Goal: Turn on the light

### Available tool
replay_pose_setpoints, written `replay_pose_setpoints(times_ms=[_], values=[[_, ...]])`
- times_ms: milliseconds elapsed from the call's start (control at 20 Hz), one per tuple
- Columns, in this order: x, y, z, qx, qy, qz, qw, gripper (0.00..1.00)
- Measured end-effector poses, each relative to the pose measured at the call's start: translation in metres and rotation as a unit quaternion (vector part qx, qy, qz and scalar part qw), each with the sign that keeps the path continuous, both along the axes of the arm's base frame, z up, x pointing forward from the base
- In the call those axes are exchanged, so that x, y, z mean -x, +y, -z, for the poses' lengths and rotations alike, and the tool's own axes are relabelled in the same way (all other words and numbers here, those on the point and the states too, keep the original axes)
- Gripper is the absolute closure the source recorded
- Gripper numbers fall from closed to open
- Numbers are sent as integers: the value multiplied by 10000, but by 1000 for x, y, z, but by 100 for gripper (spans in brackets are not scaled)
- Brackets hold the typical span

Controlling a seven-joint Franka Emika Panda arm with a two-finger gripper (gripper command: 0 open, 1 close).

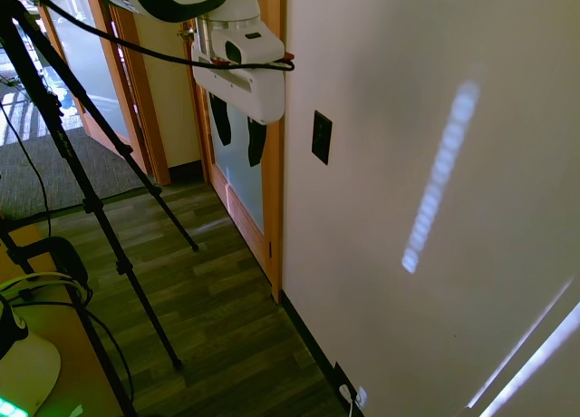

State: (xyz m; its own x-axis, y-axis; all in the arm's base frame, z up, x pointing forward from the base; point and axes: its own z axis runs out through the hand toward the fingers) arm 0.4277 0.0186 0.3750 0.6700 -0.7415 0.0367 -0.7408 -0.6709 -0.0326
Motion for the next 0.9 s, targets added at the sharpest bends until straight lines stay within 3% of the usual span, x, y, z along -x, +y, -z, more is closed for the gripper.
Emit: replay_pose_setpoints(times_ms=[150, 400, 600, 900], values=[[-1, 1, 0, 0, -39, 13, 10000, 0], [-30, 27, 5, 50, -629, 353, 9974, 0], [-78, 36, 26, 112, -1017, 741, 9920, 0], [-135, 51, 68, 174, -1577, 971, 9825, 0]])
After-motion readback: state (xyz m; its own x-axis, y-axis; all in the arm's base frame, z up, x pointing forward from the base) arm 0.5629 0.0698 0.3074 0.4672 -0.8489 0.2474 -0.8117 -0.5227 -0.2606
